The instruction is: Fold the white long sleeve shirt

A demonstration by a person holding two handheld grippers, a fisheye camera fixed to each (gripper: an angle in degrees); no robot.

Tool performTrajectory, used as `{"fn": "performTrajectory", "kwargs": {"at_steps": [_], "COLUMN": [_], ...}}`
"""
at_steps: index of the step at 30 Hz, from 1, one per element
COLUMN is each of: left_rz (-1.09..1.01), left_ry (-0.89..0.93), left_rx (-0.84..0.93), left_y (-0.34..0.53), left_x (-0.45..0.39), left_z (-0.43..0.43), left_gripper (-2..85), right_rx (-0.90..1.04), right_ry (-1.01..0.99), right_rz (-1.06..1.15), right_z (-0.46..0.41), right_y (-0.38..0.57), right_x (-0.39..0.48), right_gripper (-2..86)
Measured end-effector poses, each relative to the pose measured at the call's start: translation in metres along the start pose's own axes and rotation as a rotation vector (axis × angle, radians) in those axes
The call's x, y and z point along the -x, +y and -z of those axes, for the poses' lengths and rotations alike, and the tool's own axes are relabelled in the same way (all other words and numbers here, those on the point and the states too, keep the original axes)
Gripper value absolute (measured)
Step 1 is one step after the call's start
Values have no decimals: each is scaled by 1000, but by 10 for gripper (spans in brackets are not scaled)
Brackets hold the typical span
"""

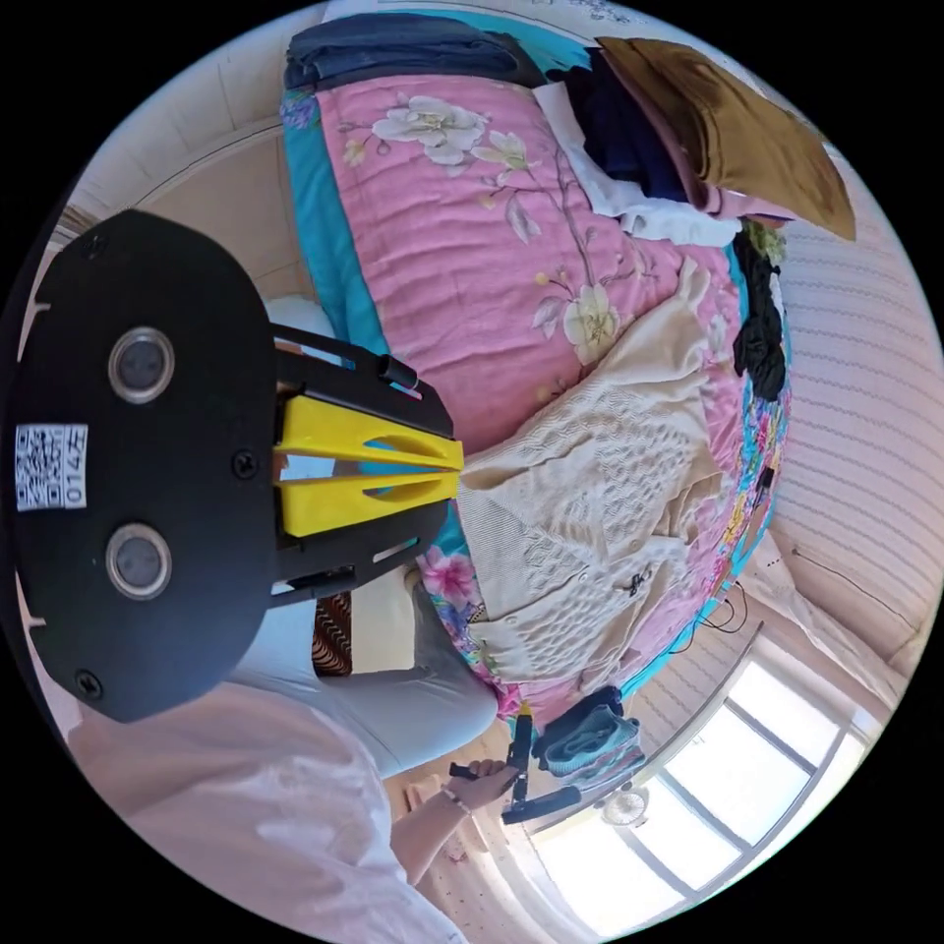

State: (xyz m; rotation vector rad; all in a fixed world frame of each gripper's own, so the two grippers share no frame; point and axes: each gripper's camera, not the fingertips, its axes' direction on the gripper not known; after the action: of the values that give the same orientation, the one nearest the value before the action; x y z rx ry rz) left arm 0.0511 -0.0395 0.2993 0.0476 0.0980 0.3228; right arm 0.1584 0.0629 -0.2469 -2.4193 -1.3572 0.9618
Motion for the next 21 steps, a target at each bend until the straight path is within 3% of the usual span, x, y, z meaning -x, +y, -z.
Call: {"fn": "performTrajectory", "kwargs": {"at_steps": [4, 11, 14, 21], "left_rz": [-81, -56, -43, -39], "left_ry": [-81, -165, -170, -89], "left_rx": [-79, -25, 106, 67], "left_y": [-40, -106, -109, -92], "left_x": [-28, -49, -51, -65], "left_z": [-22, -106, -138, -118], "left_gripper": [52, 90, 83, -4], "right_rx": [0, 81, 108, 92], "right_ry": [9, 14, 77, 11], "right_rz": [278, 325, 325, 371], "right_z": [-30, -100, -114, -97], "right_y": [-9, -24, -29, -24], "right_x": [85, 141, 146, 143], "right_gripper": [62, 85, 76, 22]}}
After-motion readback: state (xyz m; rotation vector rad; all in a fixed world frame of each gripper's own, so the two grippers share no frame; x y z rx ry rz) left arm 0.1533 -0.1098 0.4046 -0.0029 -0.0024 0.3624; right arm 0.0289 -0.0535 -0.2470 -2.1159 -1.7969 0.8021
